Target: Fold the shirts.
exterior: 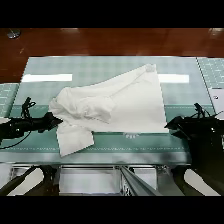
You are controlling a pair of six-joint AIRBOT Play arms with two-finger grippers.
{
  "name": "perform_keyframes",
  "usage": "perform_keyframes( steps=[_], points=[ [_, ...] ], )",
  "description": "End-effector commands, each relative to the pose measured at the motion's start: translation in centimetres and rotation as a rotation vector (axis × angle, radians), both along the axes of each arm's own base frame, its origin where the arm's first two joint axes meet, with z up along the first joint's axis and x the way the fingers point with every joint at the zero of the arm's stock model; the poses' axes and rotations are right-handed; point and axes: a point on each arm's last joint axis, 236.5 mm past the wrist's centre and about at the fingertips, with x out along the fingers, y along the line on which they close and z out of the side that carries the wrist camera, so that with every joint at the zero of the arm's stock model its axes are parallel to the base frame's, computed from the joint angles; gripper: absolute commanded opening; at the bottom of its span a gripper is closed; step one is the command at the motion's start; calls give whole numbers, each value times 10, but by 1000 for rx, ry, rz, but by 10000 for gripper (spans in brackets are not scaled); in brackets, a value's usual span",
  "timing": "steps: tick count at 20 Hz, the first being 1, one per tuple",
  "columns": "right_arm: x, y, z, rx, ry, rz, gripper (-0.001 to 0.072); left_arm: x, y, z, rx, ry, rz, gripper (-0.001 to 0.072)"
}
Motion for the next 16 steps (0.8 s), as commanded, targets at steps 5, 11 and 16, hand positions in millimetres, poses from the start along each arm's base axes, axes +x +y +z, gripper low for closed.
perform_keyframes(
  steps=[5,11,16],
  points=[
    [69,56,0,43,-52,148,77,14,-3,13,-43,-39,36,19],
    [197,49,212,-88,-562,280,22,116,5,237,-119,-583,10,19],
    [162,18,448,-410,-1071,247,22,83,6,474,128,-1067,1,19]
  ],
)
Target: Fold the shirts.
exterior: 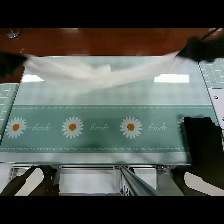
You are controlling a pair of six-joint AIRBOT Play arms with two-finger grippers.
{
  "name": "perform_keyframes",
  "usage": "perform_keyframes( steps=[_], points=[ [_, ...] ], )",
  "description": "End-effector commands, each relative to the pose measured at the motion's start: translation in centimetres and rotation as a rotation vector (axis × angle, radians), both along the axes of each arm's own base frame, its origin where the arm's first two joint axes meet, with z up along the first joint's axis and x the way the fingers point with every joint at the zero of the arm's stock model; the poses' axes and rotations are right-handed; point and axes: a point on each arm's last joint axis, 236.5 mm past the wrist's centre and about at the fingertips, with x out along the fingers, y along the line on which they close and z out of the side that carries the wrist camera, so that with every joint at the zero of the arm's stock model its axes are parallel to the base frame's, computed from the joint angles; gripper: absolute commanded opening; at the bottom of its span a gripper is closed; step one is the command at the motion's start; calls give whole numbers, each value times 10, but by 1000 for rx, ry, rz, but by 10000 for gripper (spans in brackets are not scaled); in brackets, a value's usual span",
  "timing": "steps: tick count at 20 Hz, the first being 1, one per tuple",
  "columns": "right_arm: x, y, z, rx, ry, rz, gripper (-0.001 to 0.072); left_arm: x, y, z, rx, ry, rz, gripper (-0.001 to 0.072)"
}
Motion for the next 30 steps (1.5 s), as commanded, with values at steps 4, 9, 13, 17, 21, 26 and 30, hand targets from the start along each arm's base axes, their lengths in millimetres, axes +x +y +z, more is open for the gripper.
perform_keyframes(
  steps=[4,9,13,17,21,26,30],
  points=[
    [-153,-36,219,-248,-577,-177,22,-119,-8,224,348,-444,263,18],
    [-258,-52,260,-323,-756,-296,22,-215,12,252,624,-501,566,18],
    [-283,-55,241,-345,-689,-307,22,-258,26,234,656,-470,531,18],
    [-256,-46,173,-312,-448,-230,22,-221,49,182,699,-269,513,18],
    [-189,-24,82,-201,-252,-130,22,-132,49,83,731,5,399,19],
    [-92,-24,-49,-125,-11,-102,22,-24,50,-45,719,267,317,19],
    [-2,-27,-128,-43,83,-138,22,50,32,-132,598,392,263,20]
  ],
)
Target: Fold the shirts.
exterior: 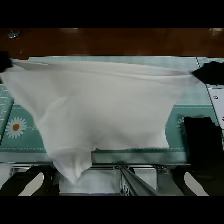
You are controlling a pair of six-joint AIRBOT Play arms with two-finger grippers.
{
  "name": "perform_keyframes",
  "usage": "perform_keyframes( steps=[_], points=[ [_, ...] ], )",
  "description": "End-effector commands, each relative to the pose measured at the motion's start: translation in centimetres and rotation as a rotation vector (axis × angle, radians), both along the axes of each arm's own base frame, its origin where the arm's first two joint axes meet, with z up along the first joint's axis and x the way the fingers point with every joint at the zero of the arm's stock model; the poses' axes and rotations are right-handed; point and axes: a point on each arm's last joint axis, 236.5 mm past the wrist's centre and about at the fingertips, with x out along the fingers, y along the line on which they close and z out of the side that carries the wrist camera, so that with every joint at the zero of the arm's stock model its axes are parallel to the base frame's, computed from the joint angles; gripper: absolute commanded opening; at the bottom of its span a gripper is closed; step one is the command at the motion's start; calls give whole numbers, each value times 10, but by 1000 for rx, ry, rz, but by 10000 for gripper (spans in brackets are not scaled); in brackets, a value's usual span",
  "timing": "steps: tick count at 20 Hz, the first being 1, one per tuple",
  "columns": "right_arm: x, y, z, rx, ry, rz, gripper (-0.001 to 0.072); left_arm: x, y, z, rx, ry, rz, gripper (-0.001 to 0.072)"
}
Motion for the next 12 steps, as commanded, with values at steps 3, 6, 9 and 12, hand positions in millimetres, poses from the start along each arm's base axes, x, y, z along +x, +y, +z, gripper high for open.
perform_keyframes(
  steps=[3,6,9,12],
  points=[
    [123,1,-102,153,81,-72,22,98,-23,-110,-229,56,71,20],
    [174,5,-131,218,120,-74,22,118,-37,-158,-341,117,109,20],
    [186,7,-147,270,190,-60,23,110,-47,-191,-387,223,117,20],
    [145,-7,-150,239,323,51,23,71,-46,-191,-296,355,-37,20]
  ],
)
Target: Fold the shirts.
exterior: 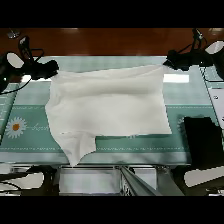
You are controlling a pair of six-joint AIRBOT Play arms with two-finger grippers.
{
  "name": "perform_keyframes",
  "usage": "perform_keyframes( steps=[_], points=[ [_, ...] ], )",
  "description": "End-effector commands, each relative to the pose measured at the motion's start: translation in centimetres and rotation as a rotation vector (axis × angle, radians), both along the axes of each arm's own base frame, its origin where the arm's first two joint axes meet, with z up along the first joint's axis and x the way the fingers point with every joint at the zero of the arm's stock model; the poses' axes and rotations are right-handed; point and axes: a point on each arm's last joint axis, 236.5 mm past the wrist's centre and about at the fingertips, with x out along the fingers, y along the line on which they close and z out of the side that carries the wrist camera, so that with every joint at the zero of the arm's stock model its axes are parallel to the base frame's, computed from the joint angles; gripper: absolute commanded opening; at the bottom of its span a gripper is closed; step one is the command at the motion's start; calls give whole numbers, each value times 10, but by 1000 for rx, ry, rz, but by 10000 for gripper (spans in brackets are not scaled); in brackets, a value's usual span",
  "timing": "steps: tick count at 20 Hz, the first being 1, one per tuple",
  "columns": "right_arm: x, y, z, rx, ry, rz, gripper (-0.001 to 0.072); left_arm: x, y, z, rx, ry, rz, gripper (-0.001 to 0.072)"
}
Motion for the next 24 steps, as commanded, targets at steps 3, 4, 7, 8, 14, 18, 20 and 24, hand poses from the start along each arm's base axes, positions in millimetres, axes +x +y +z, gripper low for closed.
perform_keyframes(
  steps=[3,4,7,8,14,18,20,24],
  points=[
    [-80,-23,-52,-77,323,194,23,-76,26,-34,167,280,-255,20],
    [-97,-29,-69,-109,396,194,23,-91,33,-45,169,348,-243,20],
    [-127,-28,-106,-98,509,199,23,-122,28,-76,102,462,-241,20],
    [-130,-23,-114,-77,522,198,23,-129,23,-84,79,487,-244,20],
    [-115,-6,-77,-15,462,204,627,-144,8,-75,-41,566,-227,705],
    [-142,-81,-21,-158,344,29,627,-197,55,-53,-67,593,-97,705],
    [-164,-74,-16,-62,241,-83,626,-245,67,-68,-132,613,30,704],
    [-211,-12,-28,133,121,-97,626,-296,38,-96,-326,562,166,704]
  ],
)
